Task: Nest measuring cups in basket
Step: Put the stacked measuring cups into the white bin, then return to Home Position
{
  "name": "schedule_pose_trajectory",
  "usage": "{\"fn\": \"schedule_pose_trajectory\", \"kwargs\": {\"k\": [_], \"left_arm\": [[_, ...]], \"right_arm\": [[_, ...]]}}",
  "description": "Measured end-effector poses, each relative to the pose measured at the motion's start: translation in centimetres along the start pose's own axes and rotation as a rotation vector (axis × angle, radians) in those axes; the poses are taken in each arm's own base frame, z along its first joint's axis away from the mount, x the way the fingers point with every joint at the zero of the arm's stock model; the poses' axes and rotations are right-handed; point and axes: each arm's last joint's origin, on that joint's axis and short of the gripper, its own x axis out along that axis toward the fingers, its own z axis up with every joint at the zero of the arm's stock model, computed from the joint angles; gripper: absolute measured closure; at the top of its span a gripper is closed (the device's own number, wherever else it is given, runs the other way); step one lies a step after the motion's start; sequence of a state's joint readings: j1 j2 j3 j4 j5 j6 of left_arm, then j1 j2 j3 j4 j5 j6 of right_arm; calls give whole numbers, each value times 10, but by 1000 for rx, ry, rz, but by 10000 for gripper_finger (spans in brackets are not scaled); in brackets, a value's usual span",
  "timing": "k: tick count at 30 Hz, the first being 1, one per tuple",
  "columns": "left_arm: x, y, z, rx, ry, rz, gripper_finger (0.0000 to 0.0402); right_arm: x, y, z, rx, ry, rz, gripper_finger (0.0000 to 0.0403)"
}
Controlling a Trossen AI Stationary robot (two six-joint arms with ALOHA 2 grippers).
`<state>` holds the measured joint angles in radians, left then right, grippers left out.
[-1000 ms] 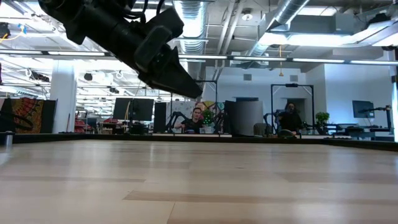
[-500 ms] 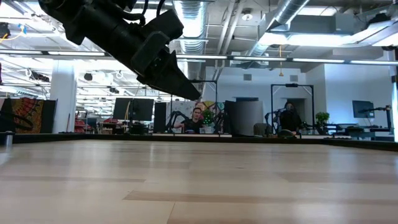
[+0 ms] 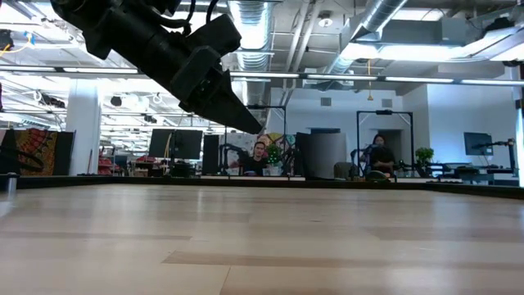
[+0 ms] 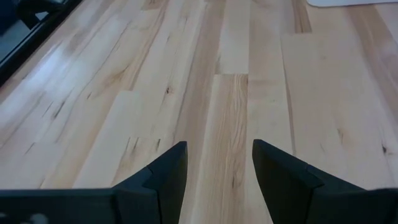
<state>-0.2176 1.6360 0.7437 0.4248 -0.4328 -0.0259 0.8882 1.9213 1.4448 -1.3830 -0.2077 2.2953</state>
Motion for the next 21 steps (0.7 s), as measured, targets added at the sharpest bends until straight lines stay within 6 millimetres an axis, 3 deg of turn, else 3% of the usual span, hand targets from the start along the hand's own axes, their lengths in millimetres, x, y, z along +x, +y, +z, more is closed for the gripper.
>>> {"fn": "schedule_pose_trajectory", "kwargs": {"k": [9, 15, 21], "left_arm": [[0, 0, 0, 24, -1, 2, 230], [-1, 2, 3, 46, -22, 20, 233], [-7, 5, 13, 36, -63, -8, 256]], "right_arm": [[-1, 0, 0, -14, -15, 12, 161], [-19, -3, 1, -22, -132, 109, 158], [-42, 3, 4, -83, -311, 326, 167]]}}
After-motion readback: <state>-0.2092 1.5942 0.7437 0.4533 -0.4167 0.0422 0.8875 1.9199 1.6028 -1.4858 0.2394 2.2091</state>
